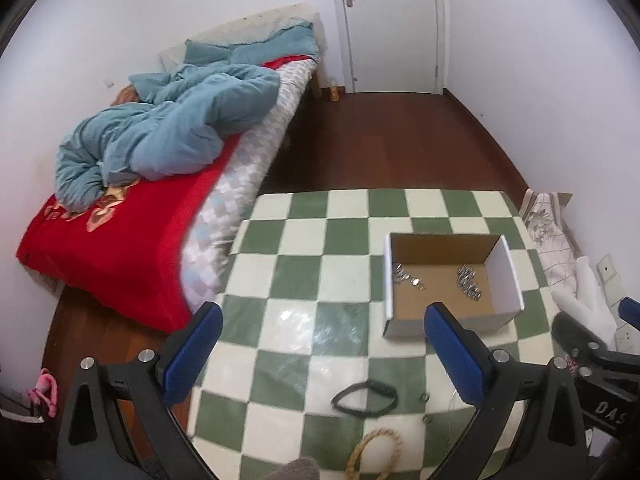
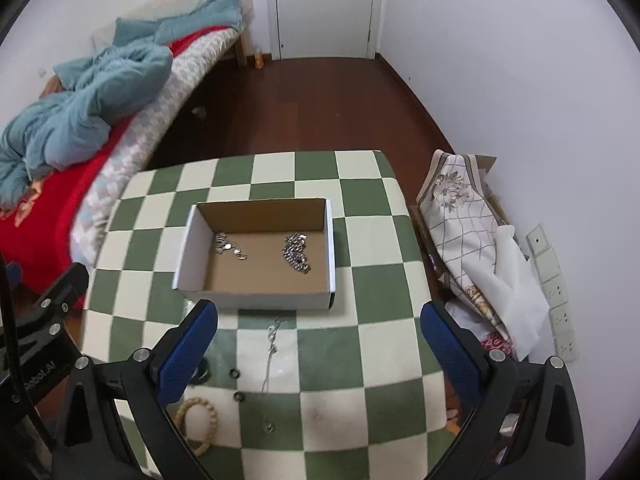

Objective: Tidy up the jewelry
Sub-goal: 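Grasp a black ring with the left gripper while the right grasps the small silver charm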

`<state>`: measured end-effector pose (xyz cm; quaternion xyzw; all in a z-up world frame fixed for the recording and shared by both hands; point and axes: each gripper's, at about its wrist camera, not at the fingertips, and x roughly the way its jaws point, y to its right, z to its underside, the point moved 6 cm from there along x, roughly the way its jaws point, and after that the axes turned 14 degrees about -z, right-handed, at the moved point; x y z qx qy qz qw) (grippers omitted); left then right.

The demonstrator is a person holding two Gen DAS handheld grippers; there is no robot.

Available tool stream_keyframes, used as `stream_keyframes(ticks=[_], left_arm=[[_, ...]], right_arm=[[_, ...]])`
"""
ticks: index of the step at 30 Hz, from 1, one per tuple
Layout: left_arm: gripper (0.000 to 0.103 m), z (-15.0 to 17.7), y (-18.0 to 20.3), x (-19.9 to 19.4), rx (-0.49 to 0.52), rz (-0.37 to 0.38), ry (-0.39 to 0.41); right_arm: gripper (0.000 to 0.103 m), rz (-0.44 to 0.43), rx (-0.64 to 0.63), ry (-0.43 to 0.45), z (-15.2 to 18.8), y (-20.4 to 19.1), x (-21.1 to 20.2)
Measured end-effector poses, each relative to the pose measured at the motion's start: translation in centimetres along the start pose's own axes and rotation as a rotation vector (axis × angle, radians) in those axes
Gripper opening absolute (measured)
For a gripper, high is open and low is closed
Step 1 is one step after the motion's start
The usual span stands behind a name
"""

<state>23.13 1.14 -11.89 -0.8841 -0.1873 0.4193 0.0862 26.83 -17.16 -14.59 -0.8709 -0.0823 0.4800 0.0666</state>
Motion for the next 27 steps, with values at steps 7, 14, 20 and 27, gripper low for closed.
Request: stream_keyframes(ticks=[7, 14, 20, 27], left_arm=[[0.103, 5.9, -1.2, 0.6, 0.001, -0.076, -0.060], [0.103, 12.3, 0.9, 5.5, 0.083, -0.116, -0.213], [0.103, 14.1, 1.7, 7.5, 0.088, -0.112, -0.286], [0.102, 14.6, 3.0, 8.0, 0.110, -0.076, -0.311]], right_arm=[[0.087, -0.052, 0.068, -0.060, 6.7, 1.6, 0.4], [0.057, -0.108, 0.143, -0.212, 14.3, 3.7, 6.7], [0.043, -0.124, 0.140, -0.238, 16.2, 4.2, 10.0], [0.017, -0.081, 0.058, -0.249, 16.5, 3.2, 11.5]])
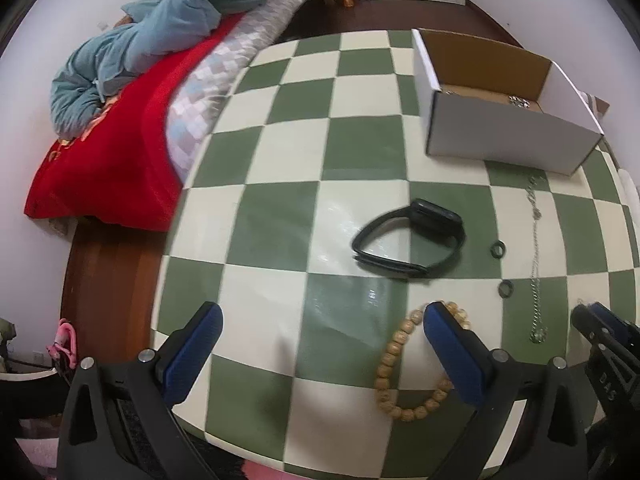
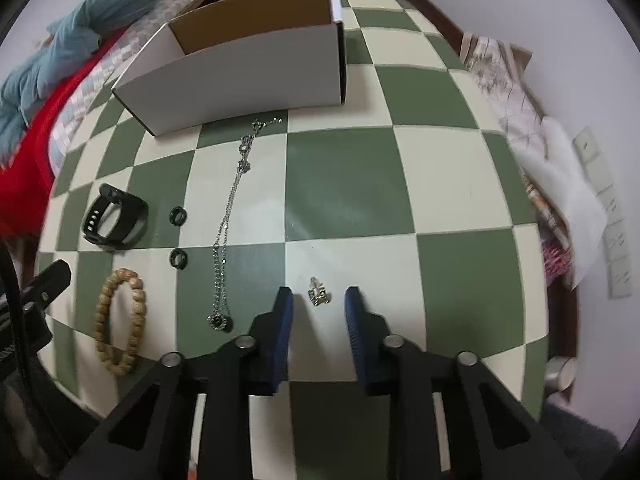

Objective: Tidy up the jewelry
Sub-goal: 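Grasp a black ring with the left gripper while the right grasps the small silver charm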

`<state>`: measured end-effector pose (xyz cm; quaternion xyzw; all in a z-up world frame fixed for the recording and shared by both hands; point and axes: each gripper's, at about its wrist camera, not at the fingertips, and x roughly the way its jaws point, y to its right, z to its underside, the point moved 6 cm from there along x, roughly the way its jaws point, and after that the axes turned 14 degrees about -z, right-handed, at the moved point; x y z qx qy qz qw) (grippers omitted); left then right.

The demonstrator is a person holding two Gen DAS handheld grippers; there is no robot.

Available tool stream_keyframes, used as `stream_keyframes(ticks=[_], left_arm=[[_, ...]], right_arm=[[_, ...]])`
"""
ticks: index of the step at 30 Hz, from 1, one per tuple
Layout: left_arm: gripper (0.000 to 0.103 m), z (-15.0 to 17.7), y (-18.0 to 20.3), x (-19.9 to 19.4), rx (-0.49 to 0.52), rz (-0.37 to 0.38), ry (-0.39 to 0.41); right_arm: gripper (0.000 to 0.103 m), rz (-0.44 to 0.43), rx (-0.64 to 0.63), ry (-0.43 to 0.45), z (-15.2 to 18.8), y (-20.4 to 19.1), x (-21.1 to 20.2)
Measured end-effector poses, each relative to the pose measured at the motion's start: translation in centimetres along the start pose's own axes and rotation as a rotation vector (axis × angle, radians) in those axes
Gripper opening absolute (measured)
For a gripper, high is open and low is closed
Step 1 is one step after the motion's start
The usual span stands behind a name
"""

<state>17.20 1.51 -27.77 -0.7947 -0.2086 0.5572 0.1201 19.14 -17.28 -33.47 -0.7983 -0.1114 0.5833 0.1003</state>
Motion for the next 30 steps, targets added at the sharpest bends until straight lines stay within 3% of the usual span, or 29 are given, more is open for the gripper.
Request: stream_keyframes(ticks=[2, 8, 16, 24, 30], left_arm=[[0.102, 0.2, 0.8, -0.2, 0.015, 0.023, -0.002], [0.098, 0.2, 4.1, -1.6, 0.078, 0.095, 0.011], [0.071, 0.0, 9.9, -2.4, 0.173, 0.186, -0.006], [0.046, -0.5, 11.6, -1.6, 0.192, 0.213, -0.034], [0.043, -0.7, 12.2, -1.3, 0.206, 0.216, -0.031]], right_arm=[[0.009, 0.005, -0.019, 0.008, 0.0, -0.2, 0.0], [0.009, -0.022, 0.025, 0.038, 0.2, 1.1, -1.0], [0.009, -0.029, 0.097, 0.069, 0.4, 4.1, -3.1], [0.009, -0.030, 0.124, 0.083, 0.6, 5.6, -3.8], [0.009, -0.030, 0.143, 0.094, 0.2, 6.3, -4.1]])
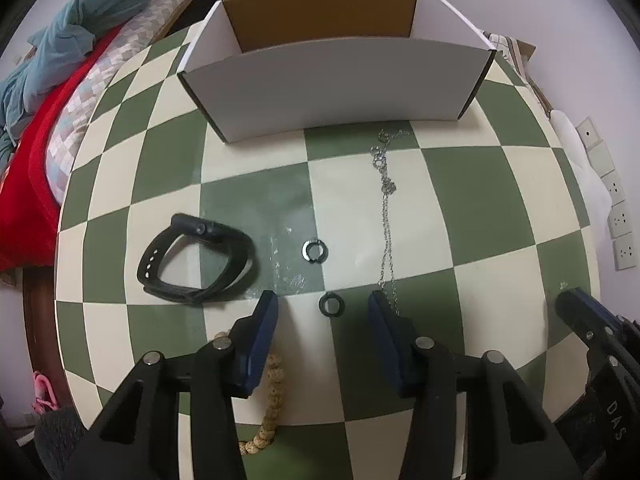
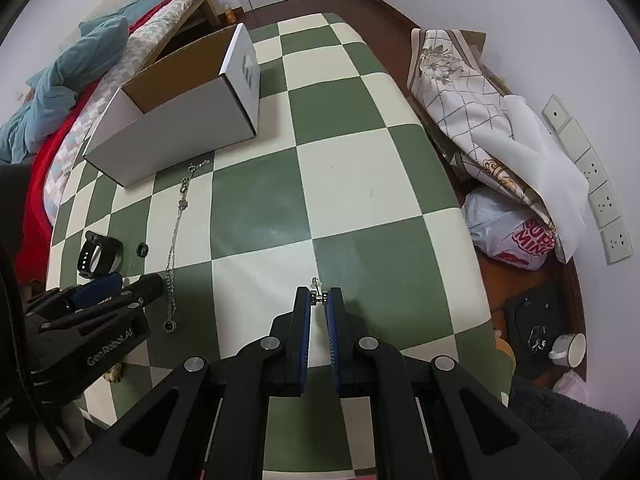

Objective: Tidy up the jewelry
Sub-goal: 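Grasp a black ring with the left gripper while the right grasps the small silver charm, then carry the ring and charm over the box and open both grippers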

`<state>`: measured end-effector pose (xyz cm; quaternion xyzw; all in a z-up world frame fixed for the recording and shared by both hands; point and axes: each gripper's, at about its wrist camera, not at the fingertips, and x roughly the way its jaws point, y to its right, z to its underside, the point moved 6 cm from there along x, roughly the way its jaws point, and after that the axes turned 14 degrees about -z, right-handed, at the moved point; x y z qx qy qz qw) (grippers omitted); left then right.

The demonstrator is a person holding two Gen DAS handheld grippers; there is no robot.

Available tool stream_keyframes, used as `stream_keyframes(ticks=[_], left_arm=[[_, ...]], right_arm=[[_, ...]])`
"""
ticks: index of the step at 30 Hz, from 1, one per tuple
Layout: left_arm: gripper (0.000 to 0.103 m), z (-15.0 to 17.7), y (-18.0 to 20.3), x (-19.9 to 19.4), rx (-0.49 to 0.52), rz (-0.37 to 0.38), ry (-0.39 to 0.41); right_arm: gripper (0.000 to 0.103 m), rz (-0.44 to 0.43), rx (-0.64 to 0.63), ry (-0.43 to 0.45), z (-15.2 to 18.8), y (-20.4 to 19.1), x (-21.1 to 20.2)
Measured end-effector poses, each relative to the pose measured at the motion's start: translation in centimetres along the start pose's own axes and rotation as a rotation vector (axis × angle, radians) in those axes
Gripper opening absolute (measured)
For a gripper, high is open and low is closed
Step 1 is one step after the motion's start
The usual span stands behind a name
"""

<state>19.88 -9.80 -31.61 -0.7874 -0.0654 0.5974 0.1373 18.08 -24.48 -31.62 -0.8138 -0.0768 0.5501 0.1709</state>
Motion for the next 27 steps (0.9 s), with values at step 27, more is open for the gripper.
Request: stream_keyframes(ticks=[27], left_arm=[[0.010, -5.9, -5.4, -8.8, -0.116, 0.117, 0.156]], right_arm=[[0.009, -0.115, -0.050, 0.113, -7.0, -5.2, -4.0]])
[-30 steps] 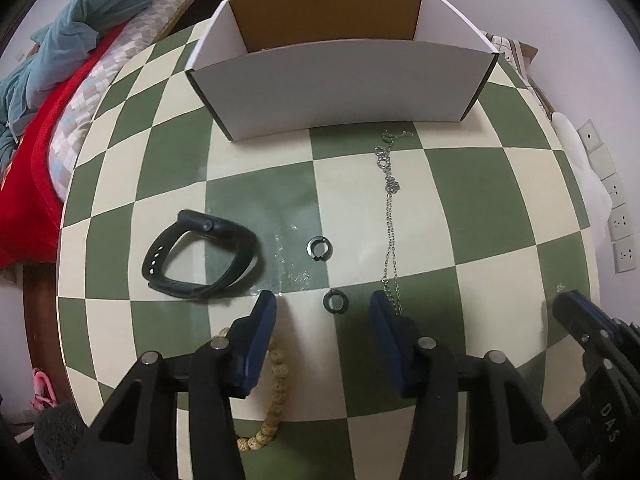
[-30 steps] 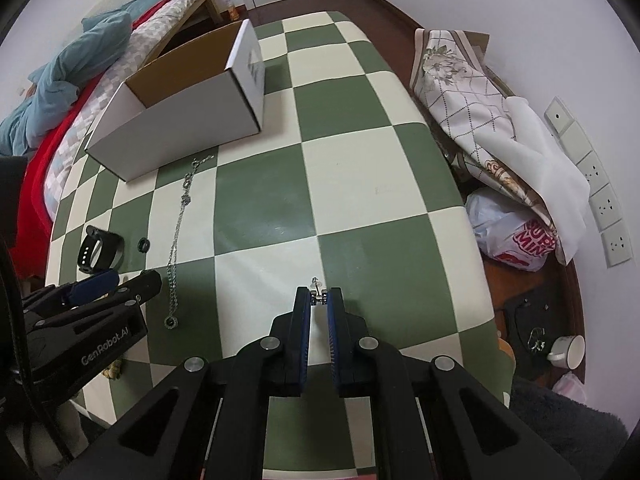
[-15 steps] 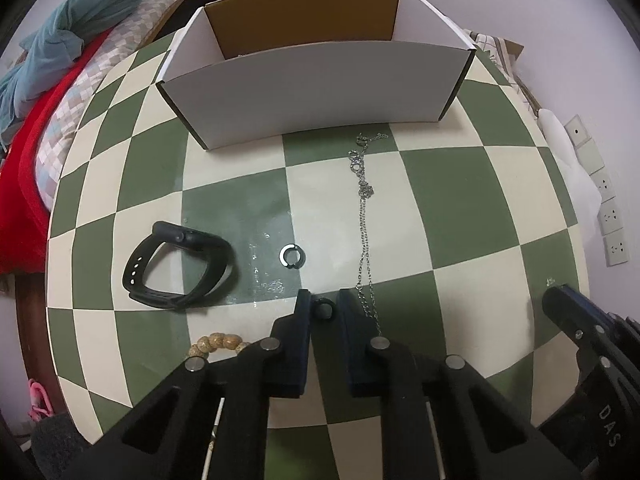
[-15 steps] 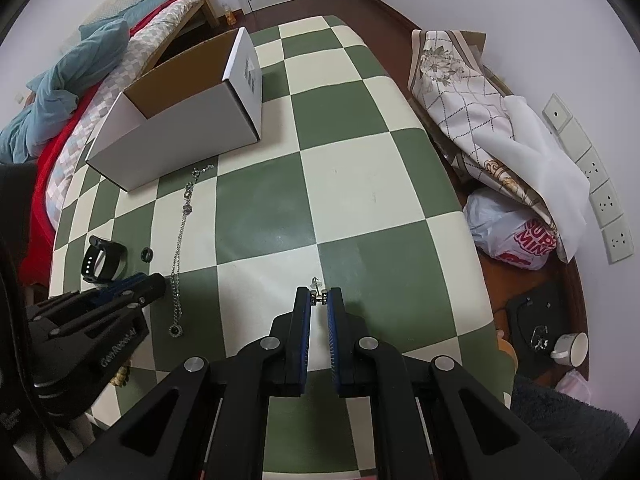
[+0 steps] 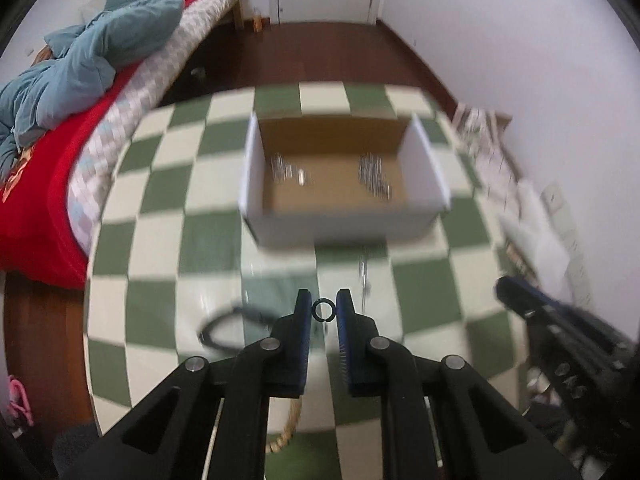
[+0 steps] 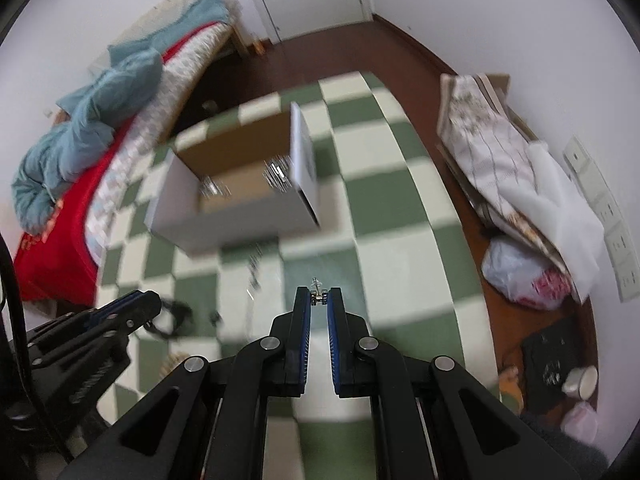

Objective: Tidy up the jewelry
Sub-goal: 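Carry the ring and charm over the box and open both grippers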

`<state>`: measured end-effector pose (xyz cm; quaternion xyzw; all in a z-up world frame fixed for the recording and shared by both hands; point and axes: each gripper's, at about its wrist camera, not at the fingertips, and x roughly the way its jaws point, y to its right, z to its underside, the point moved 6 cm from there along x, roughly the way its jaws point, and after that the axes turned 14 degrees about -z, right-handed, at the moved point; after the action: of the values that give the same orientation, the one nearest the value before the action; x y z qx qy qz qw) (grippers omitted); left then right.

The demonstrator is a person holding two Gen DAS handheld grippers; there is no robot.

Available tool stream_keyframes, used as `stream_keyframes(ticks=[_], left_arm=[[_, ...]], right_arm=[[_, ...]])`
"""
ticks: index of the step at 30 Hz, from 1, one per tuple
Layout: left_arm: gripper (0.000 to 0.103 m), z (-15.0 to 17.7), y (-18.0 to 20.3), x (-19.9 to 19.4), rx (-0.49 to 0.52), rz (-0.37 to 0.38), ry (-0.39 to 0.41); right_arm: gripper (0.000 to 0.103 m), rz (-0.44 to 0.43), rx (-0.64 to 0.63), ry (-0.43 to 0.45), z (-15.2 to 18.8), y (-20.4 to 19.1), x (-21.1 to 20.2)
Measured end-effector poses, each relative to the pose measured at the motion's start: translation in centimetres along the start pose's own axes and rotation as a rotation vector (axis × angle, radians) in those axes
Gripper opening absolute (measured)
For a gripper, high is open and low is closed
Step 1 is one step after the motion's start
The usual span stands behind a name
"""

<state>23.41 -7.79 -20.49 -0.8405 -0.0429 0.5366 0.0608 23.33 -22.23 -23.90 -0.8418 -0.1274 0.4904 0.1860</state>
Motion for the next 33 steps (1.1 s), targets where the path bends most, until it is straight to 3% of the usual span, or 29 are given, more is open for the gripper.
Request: stream_keyframes(ticks=[4, 8, 16, 18, 20, 21, 22, 25, 27, 29, 33], left_arm=[[0.010, -4.9, -1.0, 1.1, -0.021, 0.020, 0.000], [0.010, -8.3, -1.7, 4.4, -0.049, 0.038, -0.062], [0.013, -10.3, -1.8, 7.7, -0.064, 0.064, -0.141], [0.019, -10.7, -2.0, 7.7, -0.073, 0.055, -0.133], [0.050, -11.1, -2.5, 7.6, -0.074, 0.016, -0.123], [0.081, -11.3, -2.8, 7.4, -0.085, 0.001, -0.113], [0.088, -11.4, -3.2, 7.1, -0.096, -0.002, -0.097], [0.090, -11.5, -4.3, 6.5, -0.106, -0.050, -0.068], [0.103, -11.3, -5.0, 6.0, -0.083, -0.115, -0.039], [0.103, -10.8, -5.5, 5.5, -0.066, -0.172, -0.007], [0.103, -9.1, -6.4, 5.0, -0.056, -0.238, 0.017]], right_arm=[[0.009, -0.044, -0.024, 0.018, -4.8, -1.9, 1.3], [0.009, -0.093, -0.014, -0.029, -9.0, -2.9, 4.6], [0.010, -0.187, 0.077, -0.174, -11.0, -3.0, 10.4], [0.028, -0.199, 0.109, -0.189, -11.1, -2.8, 10.8], [0.044, -0.180, 0.108, -0.176, -11.2, -2.6, 10.7], [0.047, -0.181, 0.111, -0.169, -11.3, -2.6, 10.5], [0.047, -0.202, 0.122, -0.172, -11.2, -2.6, 10.3], [0.056, -0.115, 0.081, -0.150, -11.3, -2.2, 9.3], [0.082, -0.004, 0.027, -0.141, -11.2, -2.1, 8.5], [0.097, 0.054, -0.015, -0.151, -10.9, -1.9, 8.0], [0.103, 0.157, -0.106, -0.201, -9.5, -2.4, 7.9]])
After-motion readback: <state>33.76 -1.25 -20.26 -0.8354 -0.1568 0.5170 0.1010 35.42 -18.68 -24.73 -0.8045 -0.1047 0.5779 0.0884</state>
